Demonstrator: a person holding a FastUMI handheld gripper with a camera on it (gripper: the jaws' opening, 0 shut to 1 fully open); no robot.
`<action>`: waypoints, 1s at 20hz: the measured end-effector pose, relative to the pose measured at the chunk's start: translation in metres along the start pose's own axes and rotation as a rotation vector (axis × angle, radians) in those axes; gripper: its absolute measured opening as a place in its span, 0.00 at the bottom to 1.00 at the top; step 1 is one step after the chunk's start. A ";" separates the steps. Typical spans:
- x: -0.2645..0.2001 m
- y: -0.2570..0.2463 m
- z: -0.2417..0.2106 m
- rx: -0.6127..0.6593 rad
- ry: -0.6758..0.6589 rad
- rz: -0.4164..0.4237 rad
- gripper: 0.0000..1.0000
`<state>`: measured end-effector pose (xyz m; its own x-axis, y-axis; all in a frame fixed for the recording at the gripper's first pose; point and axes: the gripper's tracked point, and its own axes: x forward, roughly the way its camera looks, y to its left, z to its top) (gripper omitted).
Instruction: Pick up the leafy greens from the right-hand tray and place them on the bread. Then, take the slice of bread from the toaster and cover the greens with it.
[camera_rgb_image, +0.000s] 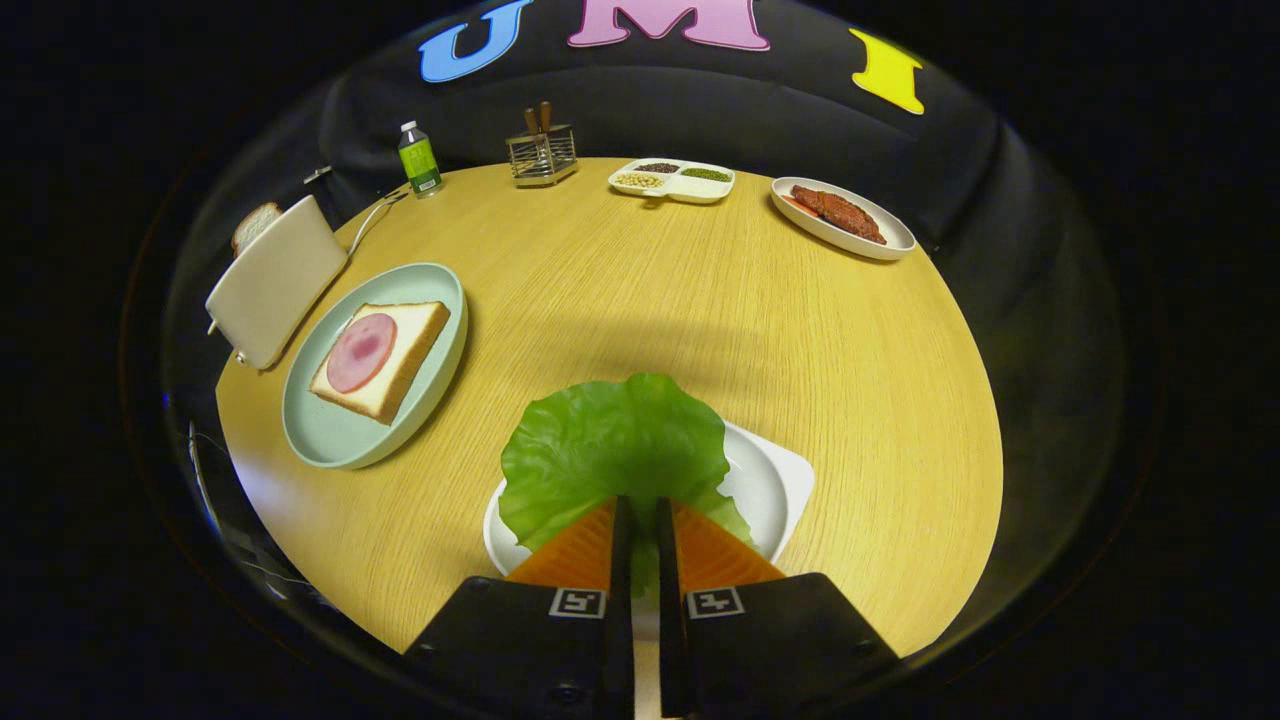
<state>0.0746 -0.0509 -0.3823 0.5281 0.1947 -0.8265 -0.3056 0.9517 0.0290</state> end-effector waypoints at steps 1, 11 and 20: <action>-0.001 0.000 -0.001 -0.001 0.009 -0.003 0.14; -0.028 0.002 0.021 0.145 -0.029 -0.037 0.05; -0.081 0.024 0.071 0.238 -0.138 -0.066 0.05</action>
<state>0.0810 -0.0268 -0.2746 0.6486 0.1452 -0.7472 -0.0805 0.9892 0.1224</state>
